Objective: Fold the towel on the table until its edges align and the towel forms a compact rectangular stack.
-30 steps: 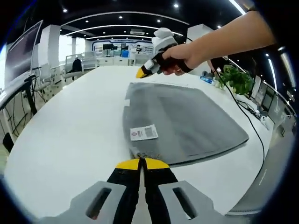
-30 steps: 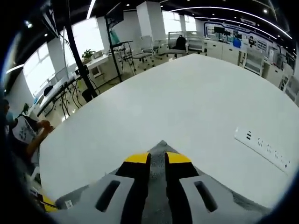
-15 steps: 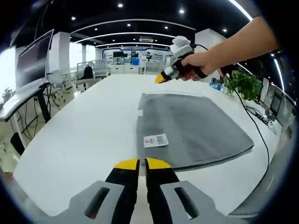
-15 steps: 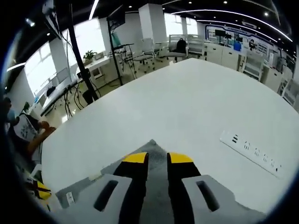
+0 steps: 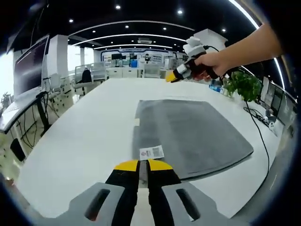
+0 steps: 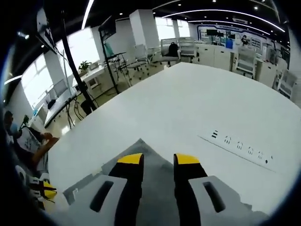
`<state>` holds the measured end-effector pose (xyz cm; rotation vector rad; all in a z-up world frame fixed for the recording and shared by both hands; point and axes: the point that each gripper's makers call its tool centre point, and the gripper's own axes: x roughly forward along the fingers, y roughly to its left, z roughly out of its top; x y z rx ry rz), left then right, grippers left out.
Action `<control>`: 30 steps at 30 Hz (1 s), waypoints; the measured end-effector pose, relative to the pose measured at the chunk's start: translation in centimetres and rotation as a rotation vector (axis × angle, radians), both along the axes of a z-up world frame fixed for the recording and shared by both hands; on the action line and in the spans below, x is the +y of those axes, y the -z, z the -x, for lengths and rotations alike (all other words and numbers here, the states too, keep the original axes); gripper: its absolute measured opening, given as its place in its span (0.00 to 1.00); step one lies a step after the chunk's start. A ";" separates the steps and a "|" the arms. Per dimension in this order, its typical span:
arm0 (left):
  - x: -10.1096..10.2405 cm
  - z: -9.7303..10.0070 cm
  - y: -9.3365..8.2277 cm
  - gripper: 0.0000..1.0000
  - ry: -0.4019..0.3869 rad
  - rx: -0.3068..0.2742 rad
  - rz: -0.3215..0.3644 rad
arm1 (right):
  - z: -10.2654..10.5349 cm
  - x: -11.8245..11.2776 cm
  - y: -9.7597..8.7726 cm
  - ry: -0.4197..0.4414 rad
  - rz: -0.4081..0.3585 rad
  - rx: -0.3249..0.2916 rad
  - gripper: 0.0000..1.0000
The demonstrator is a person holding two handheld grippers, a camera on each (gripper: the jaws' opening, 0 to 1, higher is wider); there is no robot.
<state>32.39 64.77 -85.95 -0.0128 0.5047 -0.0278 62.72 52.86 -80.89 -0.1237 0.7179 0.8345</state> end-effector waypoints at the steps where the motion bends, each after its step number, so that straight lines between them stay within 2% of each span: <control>1: -0.3 -0.2 -0.3 0.06 0.005 -0.006 0.001 | -0.1 -0.4 -0.1 0.007 0.002 -0.002 0.25; 7: -1.9 -0.5 -1.6 0.11 0.016 -0.030 0.013 | -0.2 -3.4 -1.2 0.051 0.005 -0.010 0.26; 9: -3.0 -0.6 -2.3 0.12 0.030 -0.036 0.011 | 0.1 -4.0 -1.2 0.052 0.014 -0.008 0.26; 14: -4.4 -1.2 -2.4 0.17 0.060 -0.049 0.000 | 0.8 -5.1 -1.2 0.036 0.032 -0.005 0.28; 19: -6.9 -1.6 -3.3 0.19 0.113 -0.066 0.000 | 1.1 -6.4 -1.5 0.029 0.050 -0.012 0.30; 22: -7.8 -2.0 -3.3 0.29 0.129 -0.064 0.001 | 1.1 -7.5 -1.8 0.037 0.052 -0.013 0.30; 26: -9.3 -2.4 -3.7 0.33 0.157 -0.070 -0.001 | 0.9 -8.9 -2.0 0.052 0.047 -0.012 0.33; 30: -10.5 -2.8 -3.6 0.46 0.168 -0.059 0.000 | 0.7 -10.2 -1.9 0.047 0.052 -0.021 0.37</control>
